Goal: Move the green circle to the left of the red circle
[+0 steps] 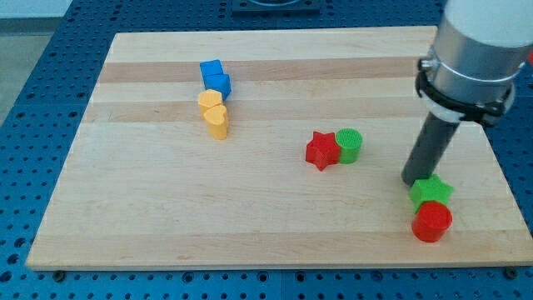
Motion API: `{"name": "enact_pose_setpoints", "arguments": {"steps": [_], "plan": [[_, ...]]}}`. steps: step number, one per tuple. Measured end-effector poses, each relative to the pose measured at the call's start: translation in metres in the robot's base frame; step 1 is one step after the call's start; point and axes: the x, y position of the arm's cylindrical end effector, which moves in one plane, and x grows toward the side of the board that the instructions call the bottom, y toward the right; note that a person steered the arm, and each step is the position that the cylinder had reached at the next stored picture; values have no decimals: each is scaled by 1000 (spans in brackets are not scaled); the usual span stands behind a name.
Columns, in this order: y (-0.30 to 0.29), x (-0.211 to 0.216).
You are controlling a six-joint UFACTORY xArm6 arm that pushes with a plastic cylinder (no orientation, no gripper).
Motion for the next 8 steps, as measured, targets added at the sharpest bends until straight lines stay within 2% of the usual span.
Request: {"name": "enact_pose_setpoints", "arguments": {"steps": [1, 3, 4, 5, 6, 7, 8], "plan": [[1, -4], [-2, -90], [-61, -98], [-95, -67], [-94, -15], [-94, 16], [-96, 16]]}}
